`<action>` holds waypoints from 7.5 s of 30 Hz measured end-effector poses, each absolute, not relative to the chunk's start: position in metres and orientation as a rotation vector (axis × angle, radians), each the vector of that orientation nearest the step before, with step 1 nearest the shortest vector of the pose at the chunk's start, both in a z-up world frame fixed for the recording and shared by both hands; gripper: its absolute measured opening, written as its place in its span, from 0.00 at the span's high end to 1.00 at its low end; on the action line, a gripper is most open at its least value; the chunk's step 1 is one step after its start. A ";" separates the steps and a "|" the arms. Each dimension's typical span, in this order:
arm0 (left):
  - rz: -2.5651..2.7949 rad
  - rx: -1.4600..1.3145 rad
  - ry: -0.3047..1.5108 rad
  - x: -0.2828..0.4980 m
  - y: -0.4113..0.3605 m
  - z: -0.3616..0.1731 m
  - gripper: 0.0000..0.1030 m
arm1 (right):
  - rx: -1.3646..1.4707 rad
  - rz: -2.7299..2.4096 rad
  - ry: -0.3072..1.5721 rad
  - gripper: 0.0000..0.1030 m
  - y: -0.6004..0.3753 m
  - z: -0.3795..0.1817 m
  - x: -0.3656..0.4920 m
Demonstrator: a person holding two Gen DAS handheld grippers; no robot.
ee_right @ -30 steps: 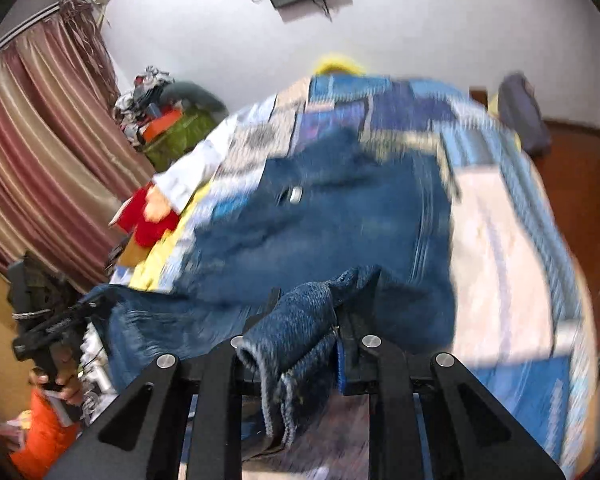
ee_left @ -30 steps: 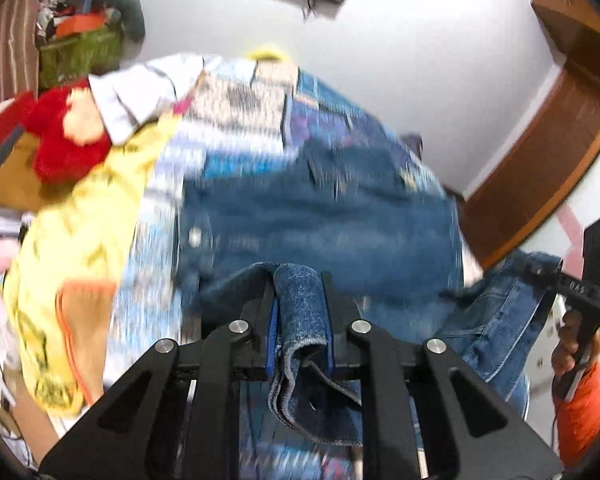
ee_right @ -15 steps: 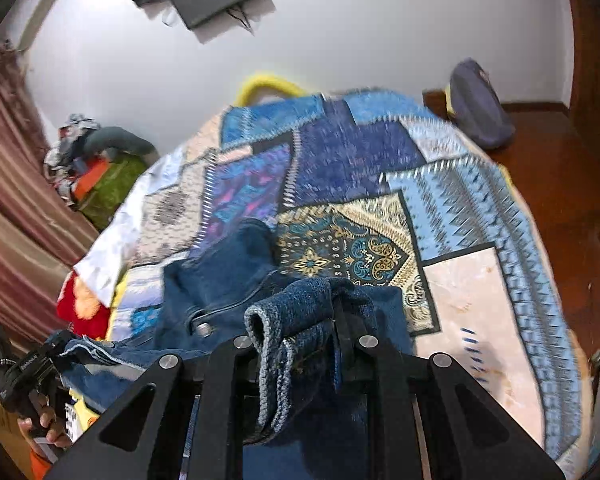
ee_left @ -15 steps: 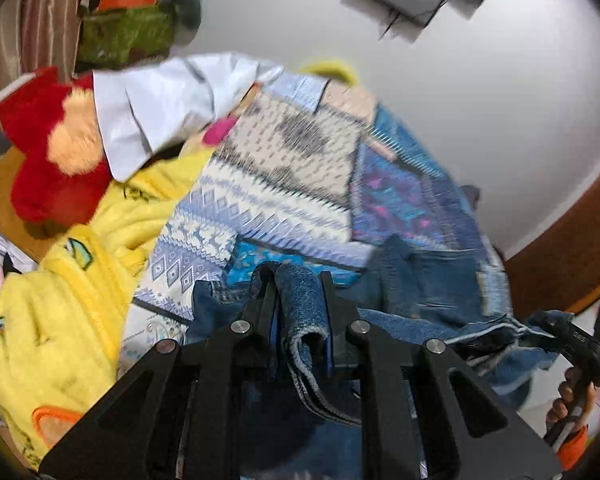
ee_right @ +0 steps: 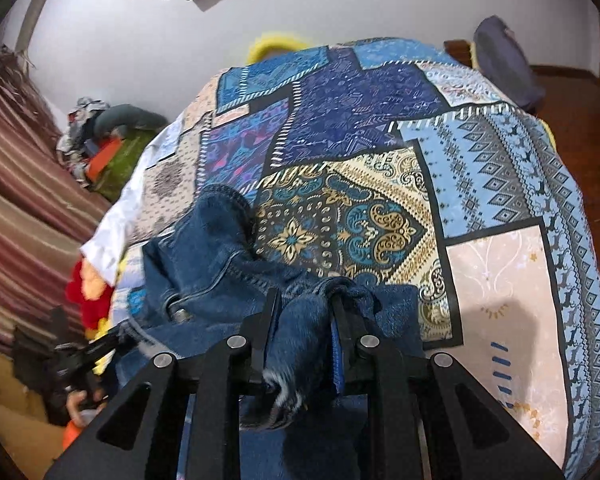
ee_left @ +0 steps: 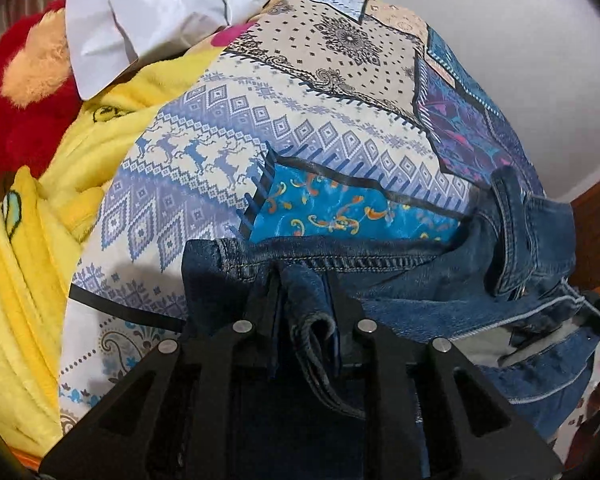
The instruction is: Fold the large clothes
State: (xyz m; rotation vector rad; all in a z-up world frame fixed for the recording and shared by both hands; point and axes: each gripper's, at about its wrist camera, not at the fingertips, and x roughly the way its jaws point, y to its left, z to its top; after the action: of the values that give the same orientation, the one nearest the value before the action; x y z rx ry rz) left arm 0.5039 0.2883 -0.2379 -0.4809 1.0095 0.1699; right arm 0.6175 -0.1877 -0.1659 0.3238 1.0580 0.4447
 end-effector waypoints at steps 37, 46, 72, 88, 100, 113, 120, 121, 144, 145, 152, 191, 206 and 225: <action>0.005 -0.036 1.049 0.426 0.157 -0.207 0.22 | -0.161 0.501 0.999 0.84 -0.106 -0.178 0.479; 0.163 -0.027 1.003 0.496 0.195 -0.213 0.22 | -0.238 0.468 0.970 0.84 -0.080 -0.177 0.546; 0.121 -0.062 0.877 0.460 0.230 -0.132 0.20 | -0.188 0.578 0.877 0.84 -0.053 -0.134 0.520; 0.132 0.055 1.056 0.416 0.205 -0.245 0.20 | -0.438 0.643 0.949 0.84 -0.014 -0.208 0.472; 0.243 0.010 1.039 0.377 0.245 -0.245 0.15 | -0.561 0.461 0.886 0.84 -0.088 -0.183 0.457; 0.334 -0.123 0.978 0.328 0.274 -0.228 0.15 | -0.481 0.224 0.834 0.18 -0.179 -0.170 0.445; 0.399 -0.258 0.888 0.300 0.279 -0.204 0.15 | -0.336 0.239 0.810 0.18 -0.198 -0.146 0.437; 0.396 -0.317 0.872 0.296 0.280 -0.201 0.15 | -0.307 0.257 0.807 0.18 -0.197 -0.141 0.437; 0.143 -0.885 0.946 0.372 0.249 -0.275 0.17 | -0.127 0.562 1.016 0.10 -0.086 -0.191 0.465; 0.151 -0.876 0.933 0.377 0.248 -0.273 0.17 | -0.129 0.567 1.015 0.10 -0.087 -0.191 0.465; 0.238 -0.987 0.883 0.399 0.254 -0.291 0.24 | -0.103 0.581 1.017 0.10 -0.091 -0.189 0.466; 0.451 -0.277 0.594 0.300 0.244 -0.127 0.80 | -0.482 0.751 1.097 0.02 0.096 -0.236 0.424; 0.149 0.010 0.505 0.389 0.065 -0.048 0.82 | 0.006 0.488 0.991 0.03 -0.166 -0.132 0.440; -0.257 0.205 0.867 0.342 -0.018 -0.149 0.35 | 0.059 0.448 0.983 0.03 -0.225 -0.119 0.412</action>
State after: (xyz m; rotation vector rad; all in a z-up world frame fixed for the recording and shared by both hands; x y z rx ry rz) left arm 0.3425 -0.0183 -0.1491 0.2053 0.8673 -0.2573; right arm 0.4121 -0.2250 -0.1186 0.0591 0.9829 0.4485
